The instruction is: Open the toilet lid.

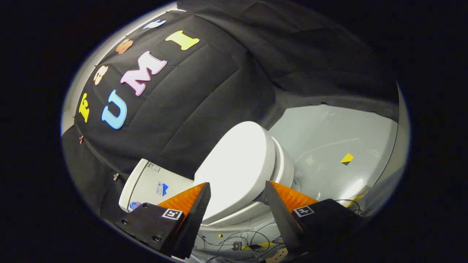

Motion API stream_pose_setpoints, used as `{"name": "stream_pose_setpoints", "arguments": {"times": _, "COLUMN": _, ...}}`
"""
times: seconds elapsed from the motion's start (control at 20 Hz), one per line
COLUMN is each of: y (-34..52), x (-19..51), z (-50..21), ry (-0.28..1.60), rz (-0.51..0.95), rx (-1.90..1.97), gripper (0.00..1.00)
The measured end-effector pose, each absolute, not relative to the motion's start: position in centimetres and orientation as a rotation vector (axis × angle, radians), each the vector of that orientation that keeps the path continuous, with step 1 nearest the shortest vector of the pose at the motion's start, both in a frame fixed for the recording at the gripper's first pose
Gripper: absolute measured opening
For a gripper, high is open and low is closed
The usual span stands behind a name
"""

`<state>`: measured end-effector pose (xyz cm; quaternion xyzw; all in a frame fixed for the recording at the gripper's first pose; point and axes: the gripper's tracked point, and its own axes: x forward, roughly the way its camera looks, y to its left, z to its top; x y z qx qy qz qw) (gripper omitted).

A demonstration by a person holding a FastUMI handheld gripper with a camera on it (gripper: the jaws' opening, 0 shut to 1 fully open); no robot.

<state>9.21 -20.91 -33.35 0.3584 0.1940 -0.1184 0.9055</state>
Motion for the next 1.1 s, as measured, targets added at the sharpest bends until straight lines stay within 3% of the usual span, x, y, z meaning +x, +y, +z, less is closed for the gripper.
{"name": "stream_pose_setpoints", "arguments": {"times": 0.4, "y": -22.1, "x": 9.8, "z": -40.1, "ry": 0.467, "rz": -0.251, "rx": 0.863, "gripper": 0.93}}
{"name": "stream_pose_setpoints", "arguments": {"times": 0.65, "y": -22.0, "x": 10.6, "z": -42.9, "ry": 0.454, "rz": -0.211, "rx": 1.0, "gripper": 0.82}}
{"name": "stream_pose_setpoints", "arguments": {"times": 0.95, "y": -21.9, "x": 11.7, "z": -44.9, "ry": 0.416, "rz": -0.179, "rx": 1.117, "gripper": 0.82}}
{"name": "stream_pose_setpoints", "arguments": {"times": 1.1, "y": -22.0, "x": 12.7, "z": -45.3, "ry": 0.392, "rz": -0.179, "rx": 1.132, "gripper": 0.37}}
